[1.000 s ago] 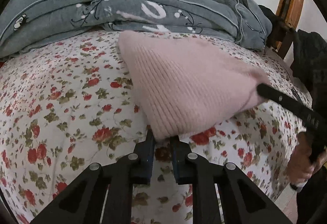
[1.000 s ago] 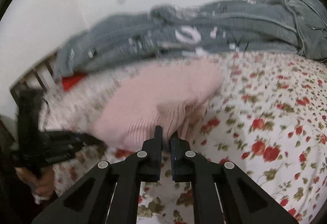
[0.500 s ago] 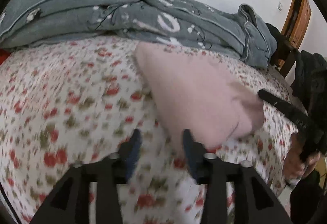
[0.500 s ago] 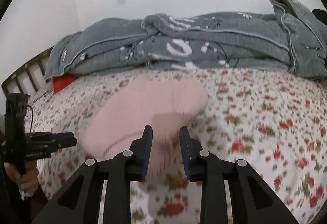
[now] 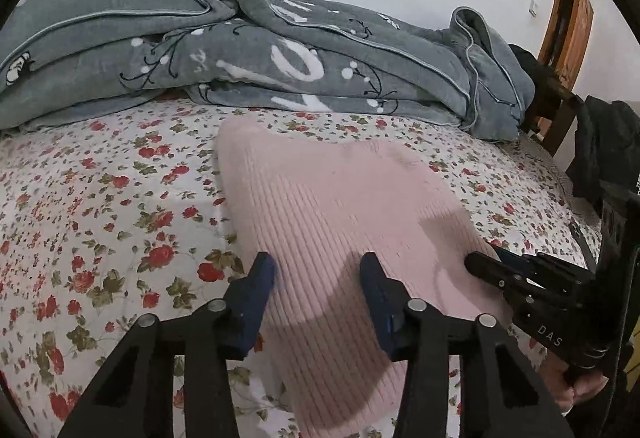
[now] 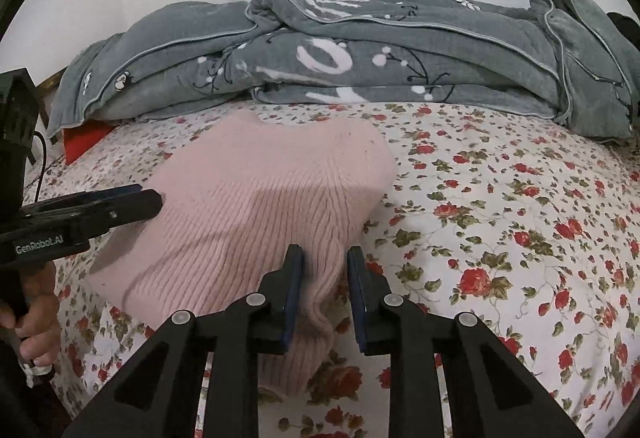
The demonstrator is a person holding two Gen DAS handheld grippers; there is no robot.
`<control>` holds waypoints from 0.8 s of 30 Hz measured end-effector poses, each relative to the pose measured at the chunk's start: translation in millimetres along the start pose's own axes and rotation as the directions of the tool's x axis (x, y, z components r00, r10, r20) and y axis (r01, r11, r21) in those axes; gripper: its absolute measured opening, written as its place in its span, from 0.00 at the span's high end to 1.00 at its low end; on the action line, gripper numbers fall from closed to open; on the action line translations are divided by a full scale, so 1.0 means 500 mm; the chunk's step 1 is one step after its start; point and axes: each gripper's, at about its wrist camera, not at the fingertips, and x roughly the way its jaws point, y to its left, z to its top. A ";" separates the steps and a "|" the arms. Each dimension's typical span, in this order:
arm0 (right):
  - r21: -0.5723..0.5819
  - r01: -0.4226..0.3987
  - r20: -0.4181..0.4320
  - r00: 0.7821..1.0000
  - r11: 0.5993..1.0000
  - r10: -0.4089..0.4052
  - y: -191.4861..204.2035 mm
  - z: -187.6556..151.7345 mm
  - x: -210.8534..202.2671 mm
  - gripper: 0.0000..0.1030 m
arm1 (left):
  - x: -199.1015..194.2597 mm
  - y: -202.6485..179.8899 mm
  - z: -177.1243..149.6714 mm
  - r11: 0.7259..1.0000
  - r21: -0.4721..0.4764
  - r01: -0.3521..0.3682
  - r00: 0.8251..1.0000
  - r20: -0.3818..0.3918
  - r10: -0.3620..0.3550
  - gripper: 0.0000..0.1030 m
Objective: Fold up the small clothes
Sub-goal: 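Release the sweater with both tools and pull them back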
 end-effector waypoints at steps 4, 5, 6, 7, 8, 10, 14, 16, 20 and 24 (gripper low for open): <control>0.019 0.011 -0.012 1.000 1.000 -0.011 0.000 0.000 -0.003 0.79 | -0.004 0.008 0.003 1.000 -0.024 0.010 1.000 -0.009 -0.010 0.59; 0.024 0.017 -0.014 1.000 1.000 -0.016 0.001 0.001 -0.006 0.79 | -0.006 0.009 0.003 0.999 -0.031 0.009 1.000 -0.012 -0.009 0.59; 0.028 0.023 -0.013 1.000 0.999 -0.023 0.003 0.002 -0.012 0.79 | -0.009 0.010 0.002 0.999 -0.039 0.006 1.000 -0.018 -0.007 0.59; 0.031 0.031 -0.011 0.999 0.999 -0.031 0.005 0.003 -0.018 0.78 | -0.012 0.009 0.000 0.999 -0.042 0.005 1.000 -0.023 -0.006 0.59; 0.034 0.041 -0.011 0.999 0.999 -0.040 0.006 0.003 -0.023 0.78 | -0.015 0.008 -0.001 0.999 -0.043 0.002 1.000 -0.030 -0.003 0.58; 0.049 0.060 -0.019 0.998 0.997 -0.059 0.006 0.003 -0.035 0.78 | -0.024 0.003 -0.008 0.999 -0.044 -0.012 0.999 -0.050 0.010 0.56; 0.081 0.094 -0.033 0.995 0.992 -0.092 -0.001 -0.003 -0.072 0.77 | -0.061 -0.010 -0.027 0.998 -0.064 -0.020 0.997 -0.071 0.016 0.51; 0.091 0.114 -0.042 0.993 0.989 -0.111 -0.003 -0.010 -0.101 0.75 | -0.095 -0.027 -0.038 0.998 -0.064 -0.025 0.997 -0.068 0.020 0.49; 0.104 0.130 -0.019 0.992 0.986 -0.128 -0.003 -0.016 -0.181 0.61 | -0.182 -0.061 -0.047 0.996 -0.065 -0.056 0.998 -0.013 0.055 0.35; 0.114 0.131 0.018 0.991 0.985 -0.134 -0.005 -0.017 -0.282 0.43 | -0.275 -0.095 -0.055 0.992 -0.061 -0.111 0.992 0.057 0.114 0.23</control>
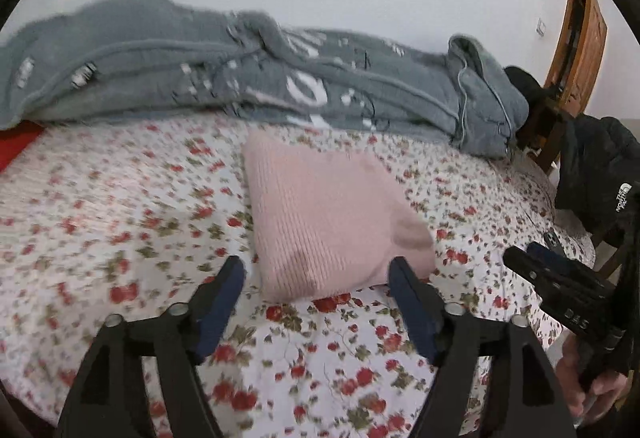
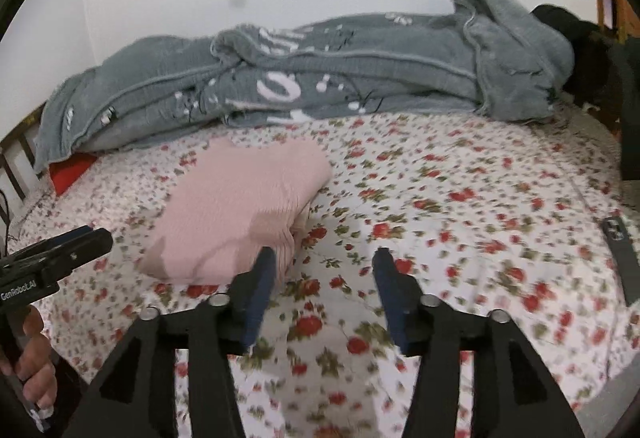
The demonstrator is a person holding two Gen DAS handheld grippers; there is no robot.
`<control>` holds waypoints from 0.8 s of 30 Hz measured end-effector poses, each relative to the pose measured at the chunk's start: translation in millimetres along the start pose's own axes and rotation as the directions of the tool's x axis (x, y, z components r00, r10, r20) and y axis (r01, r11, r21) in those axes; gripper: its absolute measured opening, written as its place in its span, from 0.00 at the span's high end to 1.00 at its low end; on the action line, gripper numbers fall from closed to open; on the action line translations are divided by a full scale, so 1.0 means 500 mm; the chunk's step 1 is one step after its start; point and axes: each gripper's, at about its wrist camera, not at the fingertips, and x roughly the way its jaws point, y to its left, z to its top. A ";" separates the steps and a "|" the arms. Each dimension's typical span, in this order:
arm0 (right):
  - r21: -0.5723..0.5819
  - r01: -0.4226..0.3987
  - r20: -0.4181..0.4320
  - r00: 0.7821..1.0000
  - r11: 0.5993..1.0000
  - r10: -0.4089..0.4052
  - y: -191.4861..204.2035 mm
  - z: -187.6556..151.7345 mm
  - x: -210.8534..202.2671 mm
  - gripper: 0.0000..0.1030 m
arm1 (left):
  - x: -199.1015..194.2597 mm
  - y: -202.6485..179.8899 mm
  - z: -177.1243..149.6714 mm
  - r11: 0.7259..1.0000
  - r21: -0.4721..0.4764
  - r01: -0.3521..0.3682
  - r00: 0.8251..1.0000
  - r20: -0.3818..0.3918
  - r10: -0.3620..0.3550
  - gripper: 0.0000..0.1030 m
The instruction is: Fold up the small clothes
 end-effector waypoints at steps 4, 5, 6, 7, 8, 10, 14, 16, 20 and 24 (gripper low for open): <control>-0.007 0.012 0.036 0.999 1.000 -0.012 -0.011 -0.001 -0.084 0.29 | -0.085 -0.033 -0.013 0.997 0.021 -0.076 0.996 0.055 0.075 0.15; -0.002 0.015 0.044 0.999 1.000 -0.015 -0.014 -0.004 -0.103 0.26 | -0.098 -0.039 -0.017 0.996 0.021 -0.087 0.994 0.061 0.086 0.14; 0.000 0.015 0.048 0.999 1.000 -0.015 -0.018 -0.008 -0.124 0.26 | -0.110 -0.043 -0.021 0.995 0.019 -0.093 0.993 0.068 0.092 0.14; -0.002 0.011 0.049 0.999 1.000 -0.011 -0.016 -0.011 -0.137 0.26 | -0.124 -0.048 -0.027 0.995 0.019 -0.101 0.992 0.074 0.100 0.14; -0.005 0.010 0.051 0.999 1.000 -0.009 -0.015 -0.016 -0.149 0.23 | -0.136 -0.053 -0.033 0.994 0.018 -0.109 0.991 0.078 0.107 0.13; -0.015 0.033 0.055 0.998 0.999 -0.032 -0.014 -0.027 -0.174 0.12 | -0.157 -0.062 -0.043 0.993 0.017 -0.118 0.989 0.090 0.116 0.12; -0.028 0.049 0.100 0.994 0.998 -0.046 -0.008 -0.047 -0.216 0.02 | -0.188 -0.081 -0.060 0.994 0.029 -0.101 0.991 0.089 0.098 0.12; -0.025 0.061 0.108 0.992 0.998 -0.058 -0.008 -0.052 -0.230 0.01 | -0.203 -0.088 -0.067 0.993 0.028 -0.112 0.989 0.097 0.109 0.12; -0.022 0.069 0.116 0.991 0.997 -0.066 -0.006 -0.060 -0.259 0.01 | -0.228 -0.098 -0.072 0.992 0.035 -0.119 0.987 0.116 0.114 0.12; -0.021 0.075 0.128 0.989 0.997 -0.072 -0.007 -0.064 -0.281 0.01 | -0.244 -0.104 -0.074 0.991 0.041 -0.131 0.984 0.130 0.125 0.12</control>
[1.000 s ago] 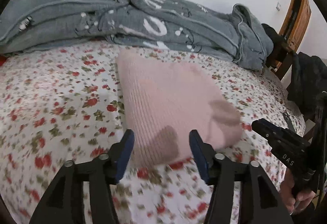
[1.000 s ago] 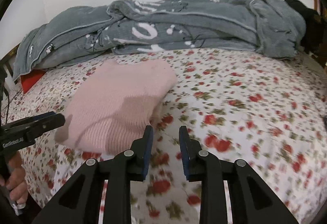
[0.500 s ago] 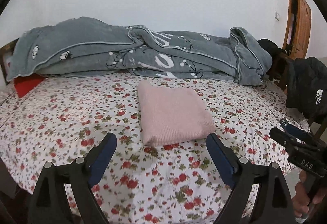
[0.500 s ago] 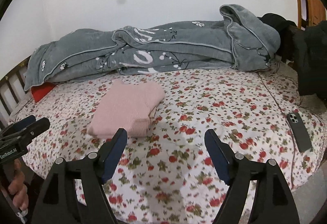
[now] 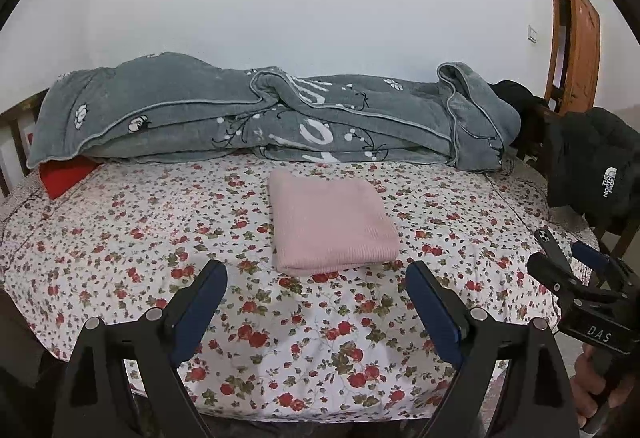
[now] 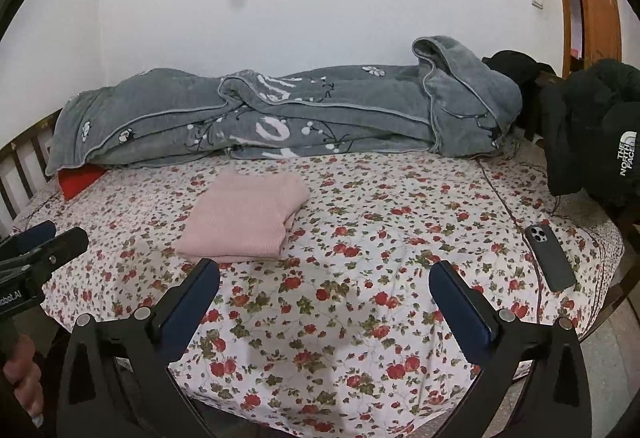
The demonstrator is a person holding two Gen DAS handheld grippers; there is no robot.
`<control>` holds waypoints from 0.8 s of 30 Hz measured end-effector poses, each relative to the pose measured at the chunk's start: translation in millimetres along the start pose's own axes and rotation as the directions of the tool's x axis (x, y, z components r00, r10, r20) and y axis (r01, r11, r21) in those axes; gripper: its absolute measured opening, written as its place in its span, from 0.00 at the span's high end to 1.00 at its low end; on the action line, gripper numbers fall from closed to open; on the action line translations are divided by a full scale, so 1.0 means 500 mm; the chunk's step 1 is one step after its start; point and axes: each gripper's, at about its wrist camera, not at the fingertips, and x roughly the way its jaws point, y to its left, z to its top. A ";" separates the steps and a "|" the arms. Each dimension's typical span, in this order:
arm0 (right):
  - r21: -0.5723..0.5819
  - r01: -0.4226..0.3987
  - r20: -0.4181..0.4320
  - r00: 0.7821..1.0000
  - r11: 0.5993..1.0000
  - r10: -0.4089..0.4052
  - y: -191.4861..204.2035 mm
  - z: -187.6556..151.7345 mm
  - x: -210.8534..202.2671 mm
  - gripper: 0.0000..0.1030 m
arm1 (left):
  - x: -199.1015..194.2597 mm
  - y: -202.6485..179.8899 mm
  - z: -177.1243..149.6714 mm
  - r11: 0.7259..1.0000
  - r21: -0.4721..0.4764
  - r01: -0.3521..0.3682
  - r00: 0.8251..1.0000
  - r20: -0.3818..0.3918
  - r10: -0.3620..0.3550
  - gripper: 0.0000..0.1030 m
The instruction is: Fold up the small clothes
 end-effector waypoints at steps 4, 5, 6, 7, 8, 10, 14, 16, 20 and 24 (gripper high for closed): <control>0.001 0.013 0.005 1.000 1.000 -0.013 -0.002 0.001 -0.013 0.01 | -0.010 -0.006 -0.002 1.000 0.009 -0.008 1.000 0.011 0.008 0.11; 0.001 0.009 0.005 1.000 1.000 -0.009 -0.002 0.000 -0.014 0.01 | -0.010 -0.006 -0.003 1.000 0.009 -0.010 1.000 0.010 0.010 0.11; 0.001 0.006 0.002 1.000 1.000 -0.006 -0.002 -0.001 -0.015 0.01 | -0.011 -0.006 -0.004 1.000 0.008 -0.011 1.000 0.010 0.011 0.11; -0.001 0.010 -0.001 1.000 1.000 -0.010 -0.001 -0.002 -0.015 0.01 | -0.010 -0.006 -0.006 1.000 0.006 -0.011 1.000 0.009 0.011 0.11; -0.004 0.017 -0.001 1.000 1.000 -0.017 0.000 -0.003 -0.015 0.01 | -0.010 -0.005 -0.006 1.000 0.007 -0.012 1.000 0.008 0.012 0.11; -0.007 0.016 0.000 1.000 1.000 -0.016 -0.001 -0.006 -0.016 0.01 | -0.011 -0.007 -0.007 1.000 0.012 -0.020 1.000 0.009 0.020 0.11; -0.007 0.014 -0.002 1.000 1.000 -0.014 -0.002 -0.009 -0.020 0.01 | -0.015 -0.009 -0.008 1.000 0.009 -0.021 1.000 0.010 0.021 0.11; -0.004 0.010 -0.002 1.000 1.000 -0.010 -0.002 -0.009 -0.022 0.01 | -0.018 -0.010 -0.008 1.000 0.008 -0.022 1.000 0.014 0.022 0.11; -0.007 0.012 0.002 1.000 1.000 -0.012 -0.003 -0.011 -0.025 0.01 | -0.019 -0.010 -0.008 1.000 0.005 -0.021 1.000 0.011 0.021 0.11; -0.007 0.008 0.000 1.000 1.000 -0.008 -0.004 -0.012 -0.026 0.01 | -0.022 -0.009 -0.007 1.000 -0.003 -0.024 1.000 0.010 0.024 0.11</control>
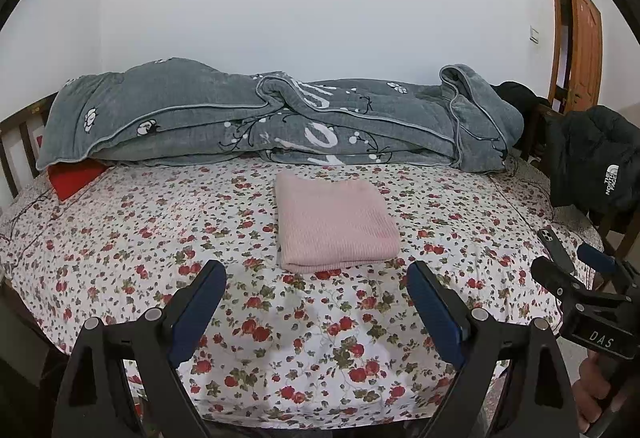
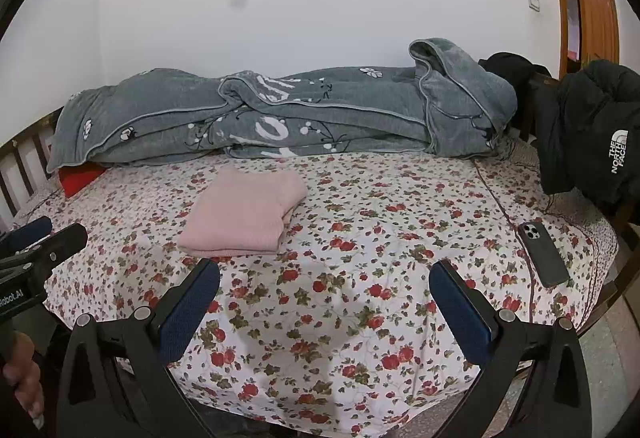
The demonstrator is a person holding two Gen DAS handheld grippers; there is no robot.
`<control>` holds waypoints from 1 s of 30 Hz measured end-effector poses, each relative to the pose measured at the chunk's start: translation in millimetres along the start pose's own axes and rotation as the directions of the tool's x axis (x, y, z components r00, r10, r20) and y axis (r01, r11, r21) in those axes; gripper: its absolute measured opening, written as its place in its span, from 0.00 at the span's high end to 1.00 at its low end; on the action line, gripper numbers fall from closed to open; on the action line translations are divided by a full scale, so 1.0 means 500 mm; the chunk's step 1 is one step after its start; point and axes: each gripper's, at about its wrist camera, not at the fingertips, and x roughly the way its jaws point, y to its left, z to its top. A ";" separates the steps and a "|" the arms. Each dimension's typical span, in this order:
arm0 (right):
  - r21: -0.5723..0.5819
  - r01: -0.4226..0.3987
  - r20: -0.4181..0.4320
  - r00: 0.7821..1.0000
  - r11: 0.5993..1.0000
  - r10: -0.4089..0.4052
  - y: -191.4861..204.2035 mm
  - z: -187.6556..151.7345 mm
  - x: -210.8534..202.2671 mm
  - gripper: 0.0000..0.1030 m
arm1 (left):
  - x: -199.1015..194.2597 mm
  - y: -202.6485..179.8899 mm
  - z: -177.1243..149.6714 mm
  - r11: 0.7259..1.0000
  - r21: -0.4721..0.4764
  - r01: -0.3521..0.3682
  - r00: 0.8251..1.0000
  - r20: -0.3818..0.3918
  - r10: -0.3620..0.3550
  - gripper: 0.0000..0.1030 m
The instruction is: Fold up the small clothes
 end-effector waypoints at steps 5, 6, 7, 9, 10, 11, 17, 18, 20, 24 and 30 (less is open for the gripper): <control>0.000 -0.002 -0.002 1.000 1.000 0.002 -0.002 -0.002 0.000 0.01 | -0.001 0.001 0.001 1.000 -0.003 -0.002 1.000 -0.001 0.002 0.11; 0.001 -0.003 -0.002 1.000 1.000 0.003 -0.003 -0.001 0.001 0.01 | 0.000 0.001 0.001 1.000 -0.001 -0.002 1.000 -0.001 0.002 0.11; 0.000 -0.005 -0.003 1.000 1.000 0.005 -0.004 -0.001 0.001 0.01 | 0.000 0.001 0.001 1.000 -0.001 -0.004 1.000 -0.001 0.004 0.11; -0.002 -0.003 -0.004 1.000 1.000 0.003 -0.005 -0.001 0.001 0.01 | 0.000 0.001 0.001 1.000 -0.001 -0.004 1.000 -0.001 0.004 0.11; 0.000 -0.002 -0.004 1.000 1.000 0.002 -0.005 -0.003 0.001 0.01 | 0.000 0.002 0.001 1.000 -0.003 -0.001 1.000 -0.001 0.001 0.11; 0.001 -0.004 -0.003 1.000 1.000 0.004 -0.005 -0.004 0.000 0.01 | 0.000 0.002 0.001 1.000 -0.002 0.000 1.000 0.000 0.000 0.11; 0.002 0.001 -0.001 1.000 1.000 -0.001 0.000 -0.005 -0.002 0.01 | -0.002 0.001 0.002 1.000 -0.003 -0.001 1.000 0.001 0.001 0.11; 0.002 0.000 -0.001 1.000 1.000 0.000 -0.001 -0.005 -0.002 0.01 | -0.002 0.002 0.002 1.000 -0.003 0.000 1.000 0.001 0.000 0.11; 0.003 -0.002 0.001 1.000 1.000 0.002 -0.001 -0.005 -0.003 0.01 | -0.002 0.002 0.002 1.000 -0.003 0.001 1.000 0.000 -0.001 0.11; 0.006 0.002 0.003 1.000 1.000 -0.002 0.003 -0.005 -0.007 0.01 | -0.003 0.002 0.002 1.000 -0.003 0.001 1.000 0.003 -0.001 0.11; 0.009 0.006 0.006 1.000 1.000 -0.006 0.005 -0.004 -0.010 0.01 | -0.007 -0.004 0.005 1.000 -0.004 0.004 1.000 0.008 -0.004 0.11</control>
